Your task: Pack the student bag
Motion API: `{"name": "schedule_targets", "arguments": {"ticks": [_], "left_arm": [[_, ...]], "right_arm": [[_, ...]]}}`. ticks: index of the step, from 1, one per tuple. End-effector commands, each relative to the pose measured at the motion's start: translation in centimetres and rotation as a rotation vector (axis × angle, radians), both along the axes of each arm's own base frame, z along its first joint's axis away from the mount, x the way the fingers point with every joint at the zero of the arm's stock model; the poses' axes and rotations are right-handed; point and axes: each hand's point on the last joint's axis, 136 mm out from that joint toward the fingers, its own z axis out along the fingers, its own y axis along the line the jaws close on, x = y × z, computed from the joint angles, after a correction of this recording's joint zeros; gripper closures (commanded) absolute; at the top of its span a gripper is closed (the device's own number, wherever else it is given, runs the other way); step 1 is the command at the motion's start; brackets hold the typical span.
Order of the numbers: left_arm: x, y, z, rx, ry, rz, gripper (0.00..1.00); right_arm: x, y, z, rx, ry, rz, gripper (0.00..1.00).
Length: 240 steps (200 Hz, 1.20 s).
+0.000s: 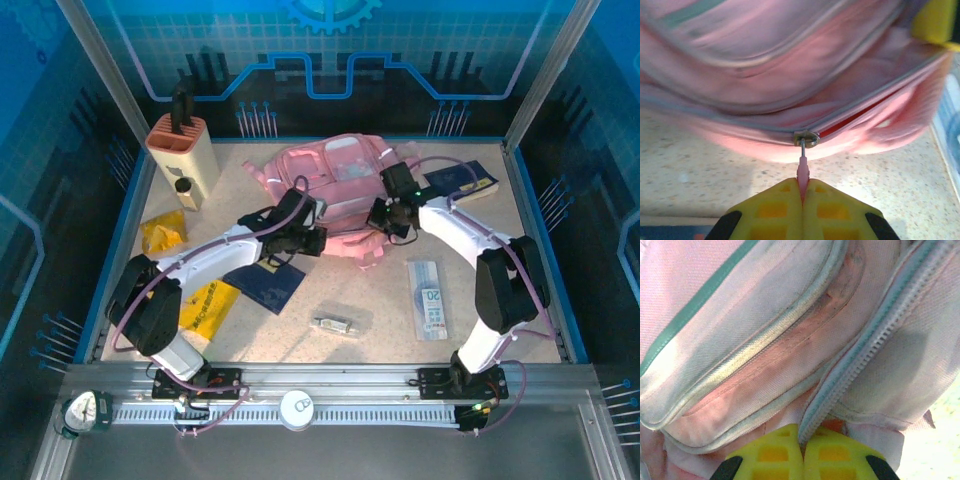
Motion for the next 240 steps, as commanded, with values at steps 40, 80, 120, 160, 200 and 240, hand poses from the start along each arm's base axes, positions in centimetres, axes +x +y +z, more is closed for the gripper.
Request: {"name": "schedule_targets", "arguments": {"ticks": [40,80,120,160,200,240], "left_arm": [[1.1,2.2,-1.3,0.017,0.025,0.052,1.00],[2.0,0.3,0.2,-0.127,-0.020,0.093,1.00],[2.0,-0.5,0.7,-0.153,-0.036,0.084,1.00],[1.5,-1.1,1.0,-0.157,-0.048,0.060,1.00],[1.2,-1.3,0.8,-0.159,-0.045,0.054,1.00],[1.1,-1.7,0.6,-0.164,-0.038,0.040,1.00]], "right_arm": [[4.8,-2.3,2.3,-0.096,-0.128,0.086,1.00],[2.7,-0.9,2.9,-0.077,-0.088,0.127,0.73],[-2.0,1.1,3.3,-0.081,-0.035,0.145,0.43],[-5.2,3.8,2.5,-0.015,0.050,0.061,0.34],[-5.1,6.6,1.5,0.111,0.068,-0.086,0.26],[-3.7,8.2,1.1,0.159,0.092,-0.160,0.23]]}}
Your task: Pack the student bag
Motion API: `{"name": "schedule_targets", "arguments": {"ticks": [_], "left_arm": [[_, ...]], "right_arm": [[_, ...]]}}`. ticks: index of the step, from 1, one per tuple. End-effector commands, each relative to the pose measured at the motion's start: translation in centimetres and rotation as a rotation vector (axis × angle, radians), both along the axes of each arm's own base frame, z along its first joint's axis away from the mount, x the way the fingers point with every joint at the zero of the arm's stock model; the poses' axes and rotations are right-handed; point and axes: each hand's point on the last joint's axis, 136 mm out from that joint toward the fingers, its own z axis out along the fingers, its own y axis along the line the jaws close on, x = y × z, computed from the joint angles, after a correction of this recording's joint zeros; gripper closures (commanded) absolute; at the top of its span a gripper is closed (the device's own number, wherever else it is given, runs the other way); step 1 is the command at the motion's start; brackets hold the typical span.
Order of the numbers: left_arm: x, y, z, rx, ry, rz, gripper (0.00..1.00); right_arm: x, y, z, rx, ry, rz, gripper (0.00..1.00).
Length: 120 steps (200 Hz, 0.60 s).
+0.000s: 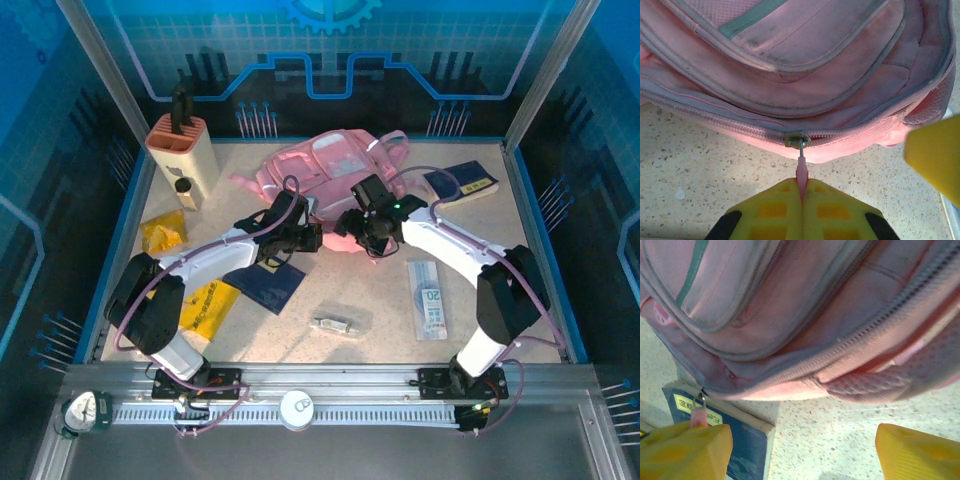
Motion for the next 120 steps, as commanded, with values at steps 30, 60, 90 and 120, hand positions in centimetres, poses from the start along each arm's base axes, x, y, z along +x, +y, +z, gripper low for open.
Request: {"name": "schedule_targets", "arguments": {"ticks": [30,60,90,120], "left_arm": [[-0.4,-1.6,1.2,-0.071,-0.023,-0.046,1.00],[-0.7,-1.9,1.1,-0.076,-0.020,-0.060,1.00],[-0.8,-1.7,0.7,-0.059,-0.019,-0.065,1.00],[-0.9,-1.0,0.5,-0.001,-0.027,-0.074,1.00]], "right_arm": [[2.1,2.5,-1.5,0.104,0.057,-0.149,0.22],[3.3,3.2,-2.6,0.093,0.067,-0.168,0.24],[3.7,3.8,-4.1,0.098,0.100,-0.142,0.36],[3.4,3.4,-4.6,0.097,0.090,-0.130,0.54]]}}
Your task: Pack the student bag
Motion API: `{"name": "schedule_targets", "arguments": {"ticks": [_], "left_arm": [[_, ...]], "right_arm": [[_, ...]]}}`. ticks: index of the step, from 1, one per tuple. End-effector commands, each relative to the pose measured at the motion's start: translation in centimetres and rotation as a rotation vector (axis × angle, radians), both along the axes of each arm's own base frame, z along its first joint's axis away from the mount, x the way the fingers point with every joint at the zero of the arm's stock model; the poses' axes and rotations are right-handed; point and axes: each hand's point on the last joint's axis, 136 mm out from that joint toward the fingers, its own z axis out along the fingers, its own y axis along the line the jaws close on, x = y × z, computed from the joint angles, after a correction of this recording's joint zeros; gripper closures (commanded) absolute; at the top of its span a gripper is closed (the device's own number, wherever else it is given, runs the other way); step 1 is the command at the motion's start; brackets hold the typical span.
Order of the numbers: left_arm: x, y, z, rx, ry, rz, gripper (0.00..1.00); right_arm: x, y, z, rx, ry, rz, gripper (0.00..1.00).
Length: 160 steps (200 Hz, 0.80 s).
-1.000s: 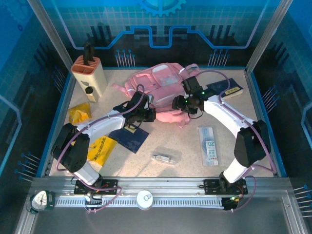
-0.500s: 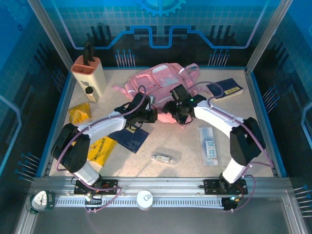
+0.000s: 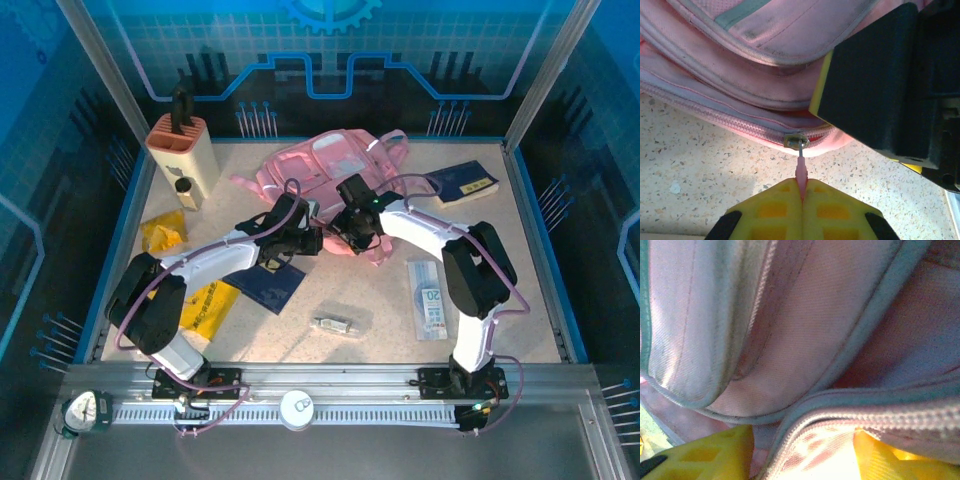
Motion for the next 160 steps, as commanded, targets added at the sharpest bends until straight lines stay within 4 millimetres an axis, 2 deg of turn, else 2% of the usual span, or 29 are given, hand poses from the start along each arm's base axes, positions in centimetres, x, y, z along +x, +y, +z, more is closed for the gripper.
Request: {"name": "schedule_targets", "arguments": {"ticks": [1,45,56,90,130,160], "left_arm": [[-0.2,-0.9,1.2,-0.008,-0.044,-0.060,1.00],[0.6,1.2,0.9,0.042,-0.059,-0.022,1.00],[1.1,2.2,0.7,0.057,-0.063,0.005,1.00],[3.3,5.7,-0.8,0.113,-0.033,0.098,1.00],[6.3,9.2,-2.6,0.129,0.012,0.240,1.00],[8.7,11.2,-2.9,0.122,0.000,0.319,1.00]], "right_arm": [[0.6,0.7,0.0,0.035,-0.035,0.013,0.55],[0.7,-0.6,0.4,0.031,-0.053,0.025,0.93],[0.7,-0.7,0.6,0.059,-0.056,0.022,0.99],[0.5,-0.8,1.6,0.113,-0.091,0.014,1.00],[-0.5,0.8,1.3,0.168,-0.076,0.054,1.00],[-0.7,1.9,1.8,0.145,-0.104,0.084,1.00]]}}
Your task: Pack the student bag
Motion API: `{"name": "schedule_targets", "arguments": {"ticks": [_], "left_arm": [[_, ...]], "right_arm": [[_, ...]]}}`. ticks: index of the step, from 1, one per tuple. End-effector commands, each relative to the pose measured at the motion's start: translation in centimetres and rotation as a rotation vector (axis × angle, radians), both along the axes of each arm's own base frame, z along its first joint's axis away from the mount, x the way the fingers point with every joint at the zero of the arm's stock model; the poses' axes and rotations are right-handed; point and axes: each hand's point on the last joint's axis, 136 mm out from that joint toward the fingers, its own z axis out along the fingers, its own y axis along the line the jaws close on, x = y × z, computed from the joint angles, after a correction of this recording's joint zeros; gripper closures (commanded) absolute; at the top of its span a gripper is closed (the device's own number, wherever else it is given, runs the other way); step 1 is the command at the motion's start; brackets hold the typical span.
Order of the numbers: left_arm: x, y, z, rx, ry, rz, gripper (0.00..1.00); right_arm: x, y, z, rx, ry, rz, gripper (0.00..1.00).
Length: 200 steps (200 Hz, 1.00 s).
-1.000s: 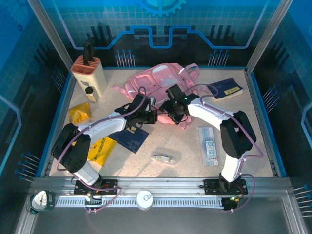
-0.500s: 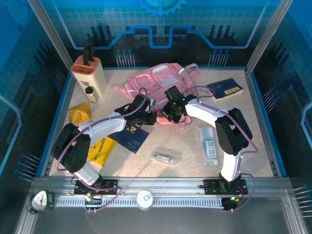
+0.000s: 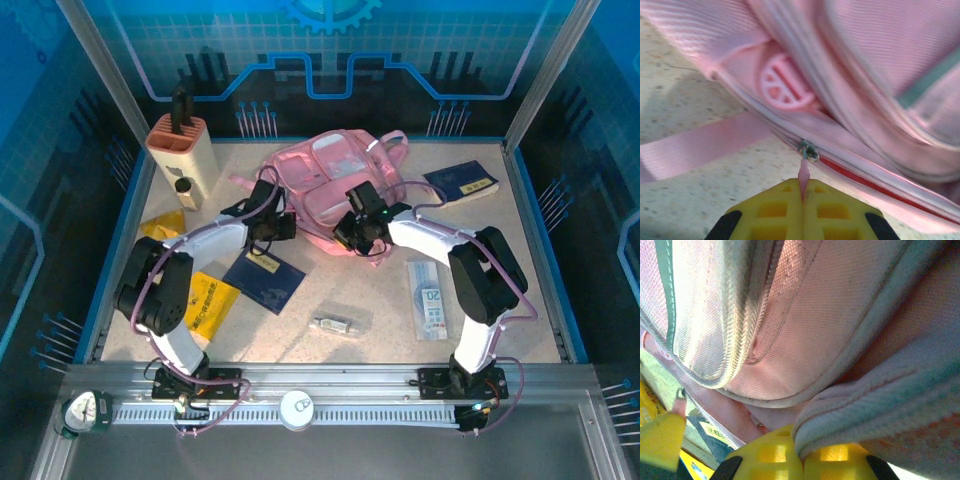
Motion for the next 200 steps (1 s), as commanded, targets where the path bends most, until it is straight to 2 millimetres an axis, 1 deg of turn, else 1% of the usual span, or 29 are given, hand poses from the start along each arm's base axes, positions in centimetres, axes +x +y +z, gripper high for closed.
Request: {"name": "schedule_targets", "arguments": {"ticks": [1,20,43,54,67,82,115,123,132,148,157,158,162,165,173,184,190,200], "left_arm": [[2.8,2.5,0.5,0.028,-0.038,0.109,1.00],[4.3,3.4,0.7,0.016,-0.039,0.144,1.00],[5.5,3.5,1.0,-0.006,-0.051,0.138,1.00],[5.9,3.4,1.0,-0.008,-0.058,0.132,1.00],[6.4,3.8,0.8,-0.006,-0.049,0.146,1.00],[6.6,4.6,0.4,-0.008,-0.023,0.171,1.00],[6.4,5.9,0.2,0.014,-0.014,0.202,1.00],[6.3,5.7,0.4,0.007,-0.013,0.189,1.00],[6.0,5.2,0.6,-0.014,-0.012,0.169,1.00],[5.3,4.9,1.1,-0.039,-0.010,0.157,1.00],[4.7,4.9,1.5,-0.050,-0.010,0.159,1.00],[4.6,4.9,1.6,-0.051,-0.010,0.159,0.99],[4.2,4.9,1.8,-0.059,-0.011,0.158,0.95],[4.0,4.9,2.0,-0.064,-0.012,0.159,0.92],[3.1,4.9,2.3,-0.076,-0.013,0.158,0.81],[1.8,5.6,2.8,-0.067,-0.014,0.185,0.68],[1.0,6.3,3.0,-0.049,-0.009,0.208,0.63],[-0.4,7.5,3.1,-0.013,-0.001,0.248,0.59]], "right_arm": [[-0.2,1.4,1.9,0.024,-0.047,0.038,1.00],[-0.5,2.4,1.8,0.022,-0.039,0.057,1.00],[-0.7,3.4,1.7,0.013,-0.052,0.068,1.00],[-0.7,4.3,2.0,0.016,-0.068,0.070,1.00],[-0.5,5.7,2.3,0.028,-0.081,0.083,1.00],[-0.4,6.5,2.3,0.010,-0.086,0.103,1.00],[-0.7,7.0,1.3,0.012,-0.076,0.113,1.00],[-0.8,7.1,1.3,0.006,-0.081,0.121,0.96],[-0.8,7.1,1.5,0.000,-0.092,0.128,0.90],[-0.9,7.0,2.3,-0.013,-0.130,0.149,0.81],[-1.1,6.7,2.8,-0.028,-0.155,0.165,0.73],[-1.2,6.6,2.9,-0.034,-0.163,0.170,0.71],[-1.3,6.5,3.1,-0.042,-0.172,0.178,0.67],[-1.4,6.3,3.2,-0.049,-0.180,0.183,0.63],[-1.6,5.9,3.7,-0.072,-0.209,0.198,0.54],[-1.9,5.4,4.3,-0.088,-0.251,0.224,0.46],[-2.1,5.3,4.7,-0.084,-0.273,0.246,0.42],[-2.4,5.2,5.3,-0.082,-0.311,0.278,0.36]]}}
